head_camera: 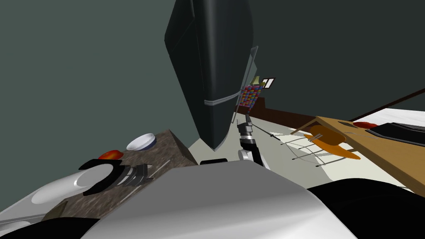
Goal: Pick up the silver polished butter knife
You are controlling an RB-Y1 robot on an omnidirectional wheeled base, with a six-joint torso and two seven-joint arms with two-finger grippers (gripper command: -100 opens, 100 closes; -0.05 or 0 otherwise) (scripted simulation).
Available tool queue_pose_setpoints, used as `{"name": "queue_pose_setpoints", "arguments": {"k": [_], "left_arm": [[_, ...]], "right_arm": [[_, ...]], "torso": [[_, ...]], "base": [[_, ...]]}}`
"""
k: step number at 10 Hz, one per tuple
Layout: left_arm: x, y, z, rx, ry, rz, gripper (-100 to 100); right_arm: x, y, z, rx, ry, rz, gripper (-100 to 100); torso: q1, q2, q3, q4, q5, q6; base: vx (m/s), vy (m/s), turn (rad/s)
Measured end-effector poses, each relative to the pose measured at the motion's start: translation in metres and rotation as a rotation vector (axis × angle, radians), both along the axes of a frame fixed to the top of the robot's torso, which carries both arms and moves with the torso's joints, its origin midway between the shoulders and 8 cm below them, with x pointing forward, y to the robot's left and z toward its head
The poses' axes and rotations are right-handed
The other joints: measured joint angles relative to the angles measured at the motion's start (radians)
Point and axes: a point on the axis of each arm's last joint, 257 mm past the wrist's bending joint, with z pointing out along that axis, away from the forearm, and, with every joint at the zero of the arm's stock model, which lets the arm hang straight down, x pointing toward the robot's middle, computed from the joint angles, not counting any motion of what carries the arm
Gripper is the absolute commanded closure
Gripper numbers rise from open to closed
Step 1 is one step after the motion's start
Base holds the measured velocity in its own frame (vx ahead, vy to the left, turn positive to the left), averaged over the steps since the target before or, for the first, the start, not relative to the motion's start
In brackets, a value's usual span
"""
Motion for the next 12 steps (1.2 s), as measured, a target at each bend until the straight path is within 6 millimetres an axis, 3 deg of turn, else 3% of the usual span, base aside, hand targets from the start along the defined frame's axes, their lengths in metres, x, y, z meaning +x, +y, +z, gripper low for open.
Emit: {"name": "queue_pose_setpoints", "arguments": {"k": [2,3,7,9,12], "left_arm": [[-0.004,0.003,-0.014,0.0,0.0,0.012,-100],[-0.004,0.003,-0.015,0.0,-0.001,0.012,100],[-0.004,0.003,-0.015,0.0,-0.001,0.012,100],[-0.004,0.003,-0.015,0.0,-0.001,0.012,-100],[-0.03,0.023,-0.013,0.056,0.094,0.016,-100]], "right_arm": [[0.0,0.0,0.0,0.0,0.0,0.0,0],[0.0,0.0,0.0,0.0,0.0,0.0,0],[0.0,0.0,0.0,0.0,0.0,0.0,0],[0.0,0.0,0.0,0.0,0.0,0.0,0],[0.0,0.0,0.0,0.0,0.0,0.0,0]], "torso": [[-0.001,0.001,0.0,0.0,0.0,0.0],[-0.001,0.001,0.0,0.0,0.0,0.0],[0.0,0.001,0.001,0.0,0.0,0.0],[0.0,0.001,0.001,0.0,0.0,0.0],[-0.007,-0.007,-0.004,-0.002,-0.002,0.0]], "base": [[0.002,-0.012,-0.041],[0.0,0.0,0.0],[0.0,0.0,0.0],[0.037,-0.028,-0.01],[0.117,-0.094,-0.01]]}}
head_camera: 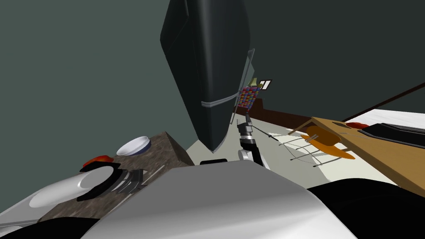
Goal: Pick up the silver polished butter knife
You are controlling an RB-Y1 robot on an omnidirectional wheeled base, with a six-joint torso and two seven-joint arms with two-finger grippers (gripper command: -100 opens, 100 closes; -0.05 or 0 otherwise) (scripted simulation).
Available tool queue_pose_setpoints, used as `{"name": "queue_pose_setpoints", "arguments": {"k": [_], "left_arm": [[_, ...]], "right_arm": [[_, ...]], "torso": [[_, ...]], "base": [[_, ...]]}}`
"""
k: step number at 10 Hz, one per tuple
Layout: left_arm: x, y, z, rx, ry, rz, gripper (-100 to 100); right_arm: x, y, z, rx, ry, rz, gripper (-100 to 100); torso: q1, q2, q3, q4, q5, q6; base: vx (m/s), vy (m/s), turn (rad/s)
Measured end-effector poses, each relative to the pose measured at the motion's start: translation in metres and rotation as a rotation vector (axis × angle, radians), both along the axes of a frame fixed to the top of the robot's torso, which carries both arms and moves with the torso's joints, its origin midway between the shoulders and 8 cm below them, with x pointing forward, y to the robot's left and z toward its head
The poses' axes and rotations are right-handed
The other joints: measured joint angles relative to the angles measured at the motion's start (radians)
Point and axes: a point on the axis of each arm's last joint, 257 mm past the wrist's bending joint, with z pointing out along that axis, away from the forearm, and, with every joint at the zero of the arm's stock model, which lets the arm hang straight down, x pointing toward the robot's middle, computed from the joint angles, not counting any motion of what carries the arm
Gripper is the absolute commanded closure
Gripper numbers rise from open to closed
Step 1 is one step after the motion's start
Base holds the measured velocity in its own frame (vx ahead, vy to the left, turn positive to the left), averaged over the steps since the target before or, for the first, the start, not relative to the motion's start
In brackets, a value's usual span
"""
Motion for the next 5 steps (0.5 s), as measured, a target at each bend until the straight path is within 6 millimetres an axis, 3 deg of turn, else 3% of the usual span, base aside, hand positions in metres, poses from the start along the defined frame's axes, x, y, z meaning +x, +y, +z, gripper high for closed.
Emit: {"name": "queue_pose_setpoints", "arguments": {"k": [2,3,4,5], "left_arm": [[-0.019,0.01,0.004,0.036,0.061,0.004,-100],[-0.02,0.01,0.004,0.038,0.066,0.005,0],[-0.02,0.01,0.004,0.038,0.066,0.005,-100],[-0.022,0.01,-0.002,0.036,0.066,0.014,-100]], "right_arm": [[0.0,0.0,0.0,0.0,0.0,0.0,0],[0.0,0.0,0.0,0.0,0.0,0.0,0],[0.0,0.0,0.0,0.0,0.0,0.0,0],[0.0,0.0,0.0,0.0,0.0,0.0,0]], "torso": [[0.0,0.001,0.001,0.0,0.0,0.0],[0.003,0.004,0.002,0.001,0.001,0.0],[0.005,0.007,0.004,0.001,0.001,0.0],[0.006,0.009,0.005,0.002,0.002,0.0]], "base": [[0.069,-0.062,-0.003],[0.008,-0.008,0.0],[-0.022,-0.005,-0.112],[-0.041,-0.003,-0.092]]}}
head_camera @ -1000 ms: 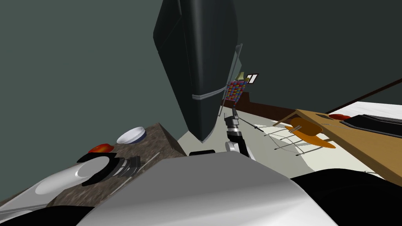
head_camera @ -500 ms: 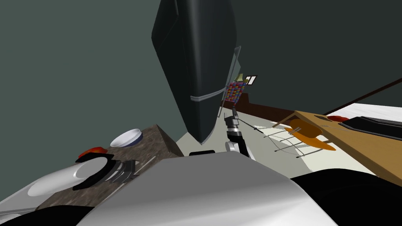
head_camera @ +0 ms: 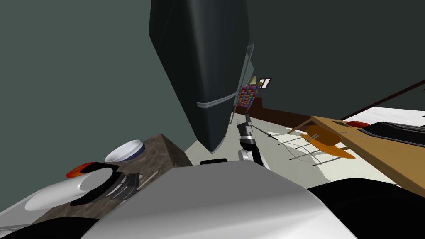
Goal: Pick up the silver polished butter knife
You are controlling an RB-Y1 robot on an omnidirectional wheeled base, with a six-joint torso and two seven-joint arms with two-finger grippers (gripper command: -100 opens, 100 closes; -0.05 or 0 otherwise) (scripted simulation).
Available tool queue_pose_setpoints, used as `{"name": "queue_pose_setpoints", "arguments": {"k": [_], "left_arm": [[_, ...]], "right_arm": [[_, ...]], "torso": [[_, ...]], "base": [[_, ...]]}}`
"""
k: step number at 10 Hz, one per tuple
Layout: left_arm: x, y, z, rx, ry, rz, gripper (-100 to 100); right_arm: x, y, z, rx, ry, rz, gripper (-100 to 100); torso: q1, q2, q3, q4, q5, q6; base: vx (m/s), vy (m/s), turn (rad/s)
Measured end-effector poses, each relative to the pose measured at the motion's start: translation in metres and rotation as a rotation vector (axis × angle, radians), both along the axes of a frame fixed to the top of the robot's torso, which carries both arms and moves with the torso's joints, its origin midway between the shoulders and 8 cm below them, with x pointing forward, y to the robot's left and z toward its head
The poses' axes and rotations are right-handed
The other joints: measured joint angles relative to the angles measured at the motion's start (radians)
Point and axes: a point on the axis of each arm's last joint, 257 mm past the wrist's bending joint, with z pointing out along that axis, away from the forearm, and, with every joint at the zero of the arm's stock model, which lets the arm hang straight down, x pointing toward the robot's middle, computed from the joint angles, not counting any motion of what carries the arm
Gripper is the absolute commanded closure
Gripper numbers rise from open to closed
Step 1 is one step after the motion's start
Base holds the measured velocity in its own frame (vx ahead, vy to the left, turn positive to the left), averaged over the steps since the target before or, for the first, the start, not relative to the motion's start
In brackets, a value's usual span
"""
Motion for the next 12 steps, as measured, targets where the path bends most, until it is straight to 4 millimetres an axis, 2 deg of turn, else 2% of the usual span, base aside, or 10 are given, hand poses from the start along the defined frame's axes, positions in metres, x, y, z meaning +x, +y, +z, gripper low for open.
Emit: {"name": "queue_pose_setpoints", "arguments": {"k": [3,4,8,9,10,12], "left_arm": [[-0.002,0.005,-0.016,-0.001,-0.002,0.024,-100],[-0.002,0.005,-0.017,0.0,-0.003,0.025,100],[0.0,0.006,-0.015,0.003,-0.008,0.024,100],[0.0,0.006,-0.016,0.003,-0.008,0.024,0],[0.0,0.006,-0.016,0.003,-0.008,0.024,100],[0.0,0.003,-0.005,0.001,-0.004,0.008,100]], "right_arm": [[0.0,0.0,0.0,0.0,0.0,0.0,0],[0.0,0.0,0.0,0.0,0.0,0.0,0],[0.0,0.0,0.0,0.0,0.0,0.0,0],[0.0,0.0,0.0,0.0,0.0,0.0,0],[0.0,0.0,0.0,0.0,0.0,0.0,0],[0.0,0.0,0.0,0.0,0.0,0.0,0]], "torso": [[0.001,0.002,0.001,0.001,0.0,0.0],[0.001,0.001,0.001,0.0,0.0,-0.001],[0.004,-0.002,-0.002,-0.001,0.002,0.0],[0.004,-0.002,-0.002,-0.001,0.002,0.0],[0.004,-0.002,-0.002,-0.001,0.002,0.0],[0.003,-0.004,-0.003,-0.002,0.002,-0.001]], "base": [[-0.032,-0.001,-0.062],[0.0,0.0,0.0],[0.0,0.0,0.0],[0.0,0.0,0.0],[0.021,0.005,0.126],[0.054,0.004,0.124]]}}
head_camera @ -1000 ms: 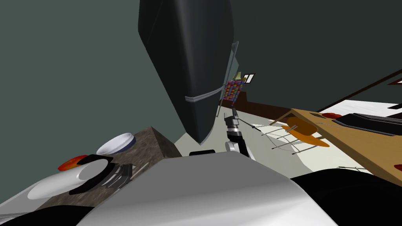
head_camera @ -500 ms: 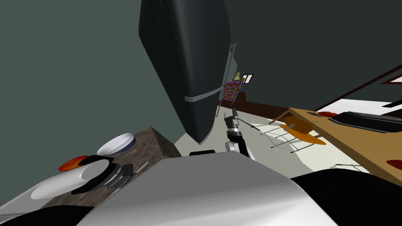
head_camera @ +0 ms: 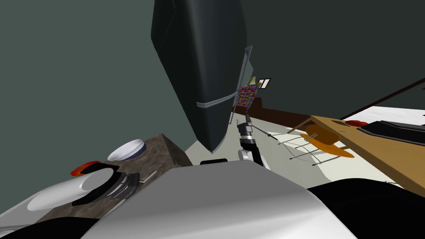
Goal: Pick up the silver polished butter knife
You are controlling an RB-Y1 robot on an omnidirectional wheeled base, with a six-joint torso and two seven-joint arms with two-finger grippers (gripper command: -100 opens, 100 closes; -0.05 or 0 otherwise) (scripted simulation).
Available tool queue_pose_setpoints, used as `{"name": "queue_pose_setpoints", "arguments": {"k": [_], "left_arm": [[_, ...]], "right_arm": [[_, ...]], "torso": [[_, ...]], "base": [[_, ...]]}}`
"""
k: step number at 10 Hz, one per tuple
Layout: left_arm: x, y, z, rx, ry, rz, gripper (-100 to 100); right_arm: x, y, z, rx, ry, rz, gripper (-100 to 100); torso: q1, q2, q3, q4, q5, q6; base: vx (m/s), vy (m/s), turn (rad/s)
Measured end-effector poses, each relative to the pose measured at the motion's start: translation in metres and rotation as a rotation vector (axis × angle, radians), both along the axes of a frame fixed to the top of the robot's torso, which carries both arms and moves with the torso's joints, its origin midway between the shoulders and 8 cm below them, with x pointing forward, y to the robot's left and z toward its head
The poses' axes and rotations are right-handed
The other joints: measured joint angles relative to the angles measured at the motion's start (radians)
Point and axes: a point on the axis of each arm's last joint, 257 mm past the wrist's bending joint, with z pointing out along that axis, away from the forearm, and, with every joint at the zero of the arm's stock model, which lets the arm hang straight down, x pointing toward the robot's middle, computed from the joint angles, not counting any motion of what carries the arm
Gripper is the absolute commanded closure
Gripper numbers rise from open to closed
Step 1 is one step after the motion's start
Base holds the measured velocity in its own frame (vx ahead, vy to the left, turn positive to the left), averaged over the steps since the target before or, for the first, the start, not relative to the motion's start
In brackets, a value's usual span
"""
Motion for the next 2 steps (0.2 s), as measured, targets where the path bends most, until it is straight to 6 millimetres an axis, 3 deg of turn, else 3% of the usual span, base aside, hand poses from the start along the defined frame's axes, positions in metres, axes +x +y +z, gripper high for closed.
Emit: {"name": "queue_pose_setpoints", "arguments": {"k": [1,2], "left_arm": [[0.0008,-0.0013,0.0058,0.0,0.003,-0.01,100],[0.0008,-0.0016,0.0065,-0.001,0.004,-0.012,0]], "right_arm": [[0.0,0.0,0.0,0.0,0.0,0.0,0],[0.0,0.0,0.0,0.0,0.0,0.0,0]], "torso": [[0.0,-0.002,-0.001,0.0,0.0,0.0],[0.0,-0.001,-0.001,0.0,0.0,0.001]], "base": [[0.03,0.002,0.018],[0.0,0.0,0.0]]}}
